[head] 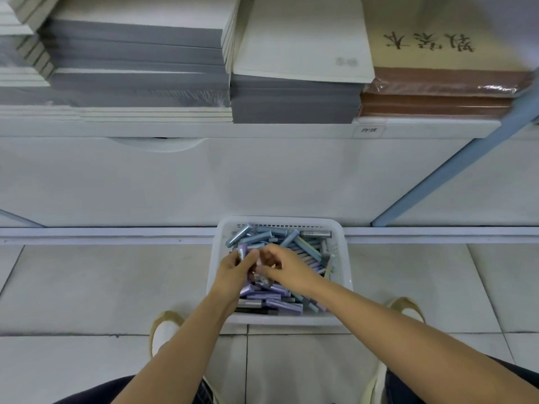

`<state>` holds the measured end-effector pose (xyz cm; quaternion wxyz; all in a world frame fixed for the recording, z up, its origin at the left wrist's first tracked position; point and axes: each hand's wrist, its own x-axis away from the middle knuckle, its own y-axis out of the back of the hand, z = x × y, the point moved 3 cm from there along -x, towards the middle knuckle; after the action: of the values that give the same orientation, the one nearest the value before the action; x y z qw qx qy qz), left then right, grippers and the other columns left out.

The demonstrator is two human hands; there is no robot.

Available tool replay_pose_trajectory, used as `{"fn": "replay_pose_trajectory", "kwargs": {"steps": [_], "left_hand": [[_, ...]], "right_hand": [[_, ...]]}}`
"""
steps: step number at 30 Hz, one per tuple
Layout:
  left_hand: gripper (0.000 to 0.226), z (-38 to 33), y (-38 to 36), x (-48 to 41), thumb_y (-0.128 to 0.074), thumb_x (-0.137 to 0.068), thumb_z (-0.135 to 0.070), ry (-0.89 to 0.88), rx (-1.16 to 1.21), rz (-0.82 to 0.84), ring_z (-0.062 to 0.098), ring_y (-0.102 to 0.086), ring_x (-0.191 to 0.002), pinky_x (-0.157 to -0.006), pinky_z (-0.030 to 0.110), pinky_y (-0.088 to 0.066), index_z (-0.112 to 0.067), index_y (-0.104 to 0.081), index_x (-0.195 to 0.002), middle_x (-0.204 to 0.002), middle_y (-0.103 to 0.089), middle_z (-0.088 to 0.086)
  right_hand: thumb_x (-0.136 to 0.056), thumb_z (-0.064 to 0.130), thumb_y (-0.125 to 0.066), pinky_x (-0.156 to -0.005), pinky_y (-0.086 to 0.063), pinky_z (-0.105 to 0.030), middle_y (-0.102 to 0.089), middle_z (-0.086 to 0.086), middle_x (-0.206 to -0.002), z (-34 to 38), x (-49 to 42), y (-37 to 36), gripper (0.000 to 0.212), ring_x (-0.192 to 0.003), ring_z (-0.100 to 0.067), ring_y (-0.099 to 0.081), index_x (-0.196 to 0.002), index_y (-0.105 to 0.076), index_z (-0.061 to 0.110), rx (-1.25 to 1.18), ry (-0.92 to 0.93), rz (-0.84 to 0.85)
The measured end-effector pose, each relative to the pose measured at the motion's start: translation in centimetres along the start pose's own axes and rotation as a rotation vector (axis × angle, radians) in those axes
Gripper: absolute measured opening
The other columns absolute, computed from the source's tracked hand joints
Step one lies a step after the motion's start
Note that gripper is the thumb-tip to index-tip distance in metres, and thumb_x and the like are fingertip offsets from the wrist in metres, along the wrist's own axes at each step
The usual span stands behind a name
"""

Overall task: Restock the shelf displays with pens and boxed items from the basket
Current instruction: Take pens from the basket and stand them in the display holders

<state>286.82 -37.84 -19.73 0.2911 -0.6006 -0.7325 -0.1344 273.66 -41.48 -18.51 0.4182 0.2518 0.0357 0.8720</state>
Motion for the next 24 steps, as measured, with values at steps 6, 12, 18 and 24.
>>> {"fn": "replay_pose_trajectory", "kwargs": {"steps": [6,12,18,24], "left_hand": [[0.018,0.1,2.3,-0.5,-0.055,-0.099,-0.018,-0.024,0.106,-0.275,0.026,-0.065,-0.071,-0.072,0.041,-0.054,-0.003,-0.057,-0.088,-0.078,-0.068,0.016],[0.02,0.7,3.9,0.0,-0.057,-0.097,-0.022,-0.016,0.058,-0.217,0.021,-0.064,-0.055,-0.052,0.03,-0.055,-0.005,-0.057,-0.087,-0.063,-0.058,0.013],[0.021,1.5,4.0,-0.1,-0.074,-0.085,-0.015,0.075,-0.071,-0.166,0.018,-0.06,-0.046,-0.048,0.024,-0.052,0.004,-0.064,-0.084,-0.061,-0.06,0.018],[0.02,2.3,3.1,-0.2,-0.071,-0.088,-0.018,0.157,0.018,-0.159,0.024,-0.063,-0.053,-0.054,0.031,-0.055,-0.001,-0.062,-0.082,-0.059,-0.061,0.014]], "right_hand": [[-0.094,0.017,-0.061,-0.086,-0.049,-0.022,-0.066,0.004,-0.111,-0.8,-0.7,0.1,0.034,-0.097,-0.007,-0.062,-0.128,-0.055,0.019,0.058,-0.016,-0.072],[-0.089,0.035,-0.064,-0.084,-0.048,-0.038,-0.055,-0.007,-0.114,-4.8,-0.9,-1.5,0.038,-0.1,-0.024,-0.053,-0.118,-0.053,0.014,0.605,-0.105,0.06],[-0.098,0.027,-0.051,-0.076,-0.045,-0.039,-0.059,-0.013,-0.103,-5.8,-0.9,-2.7,0.017,-0.092,-0.03,-0.057,-0.1,-0.053,0.01,0.628,-0.098,0.104],[-0.098,0.028,-0.054,-0.057,-0.031,-0.021,-0.046,0.007,-0.069,-2.7,-0.6,-0.3,0.016,-0.059,-0.004,-0.041,-0.083,-0.053,0.023,0.085,0.0,-0.082]]}}
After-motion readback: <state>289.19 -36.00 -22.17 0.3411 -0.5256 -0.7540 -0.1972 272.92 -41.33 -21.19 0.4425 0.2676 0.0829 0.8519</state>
